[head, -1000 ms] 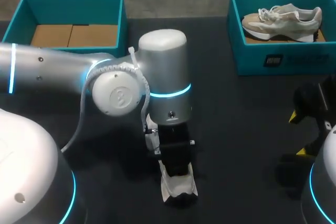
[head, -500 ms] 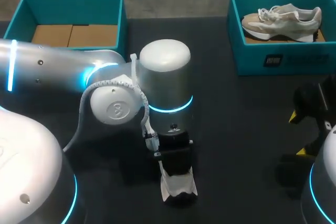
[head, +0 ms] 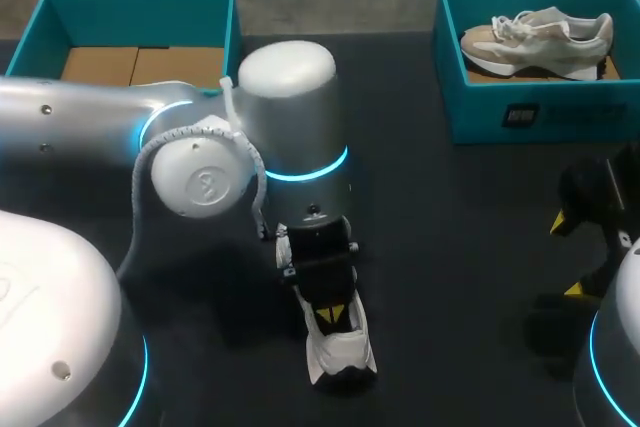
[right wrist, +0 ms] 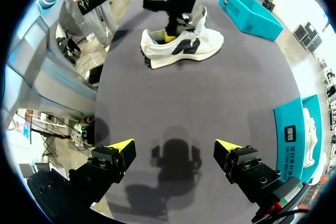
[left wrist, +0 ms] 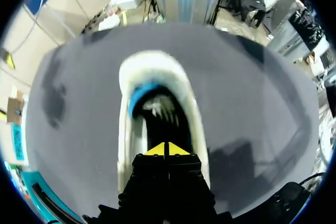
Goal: Take the shoe out of the shoebox, open the shoe tongue, remove and reinsert the insole, then place the shoe into the shoebox
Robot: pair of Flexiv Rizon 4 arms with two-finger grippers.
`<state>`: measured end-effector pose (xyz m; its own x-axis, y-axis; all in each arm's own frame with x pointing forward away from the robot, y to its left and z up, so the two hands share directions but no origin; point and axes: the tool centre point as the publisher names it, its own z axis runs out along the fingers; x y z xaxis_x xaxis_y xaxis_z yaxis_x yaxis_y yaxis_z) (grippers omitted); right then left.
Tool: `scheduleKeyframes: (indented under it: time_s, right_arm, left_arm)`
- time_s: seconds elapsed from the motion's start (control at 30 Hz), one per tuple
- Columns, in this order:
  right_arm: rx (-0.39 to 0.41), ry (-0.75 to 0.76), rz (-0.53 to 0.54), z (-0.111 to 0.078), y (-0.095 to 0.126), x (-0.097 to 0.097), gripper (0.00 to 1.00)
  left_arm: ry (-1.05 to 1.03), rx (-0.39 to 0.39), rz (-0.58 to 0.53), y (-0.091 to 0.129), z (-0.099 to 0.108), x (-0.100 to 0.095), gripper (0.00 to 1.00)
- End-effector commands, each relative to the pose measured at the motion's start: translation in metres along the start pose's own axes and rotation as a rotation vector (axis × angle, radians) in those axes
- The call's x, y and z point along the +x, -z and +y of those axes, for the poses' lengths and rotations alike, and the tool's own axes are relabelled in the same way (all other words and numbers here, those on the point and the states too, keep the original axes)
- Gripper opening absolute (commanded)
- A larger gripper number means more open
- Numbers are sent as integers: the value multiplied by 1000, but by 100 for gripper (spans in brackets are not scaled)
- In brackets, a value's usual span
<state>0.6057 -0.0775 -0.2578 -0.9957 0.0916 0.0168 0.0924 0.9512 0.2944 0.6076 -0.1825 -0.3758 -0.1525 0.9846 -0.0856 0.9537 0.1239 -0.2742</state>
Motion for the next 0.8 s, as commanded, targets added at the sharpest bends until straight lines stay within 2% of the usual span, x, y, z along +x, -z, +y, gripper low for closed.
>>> scheduleKeyframes:
  time_s: [0.03, 0.13, 0.23, 0.4, 0.53, 0.67, 0.8]
  right_arm:
    - [2, -1, -2, 0, 0, 1, 100]
    - [2, -1, -2, 0, 0, 1, 100]
    - [2, -1, -2, 0, 0, 1, 100]
    - [2, -1, -2, 0, 0, 1, 100]
    - [2, -1, -2, 0, 0, 1, 100]
    - [2, -1, -2, 0, 0, 1, 100]
    - [2, -1, -2, 0, 0, 1, 100]
  left_arm:
    - [-35, 20, 10, 7, -15, 6, 0]
    - [-66, 15, 41, -2, -25, 3, 0]
    - [-68, 23, 72, -16, -25, 0, 0]
    - [-57, 35, 132, -37, -19, -2, 0]
    - [-38, 0, 147, -49, -10, 1, 0]
    - [-14, -48, 133, -54, 2, 4, 0]
    - [7, -65, 114, -43, 12, 6, 0]
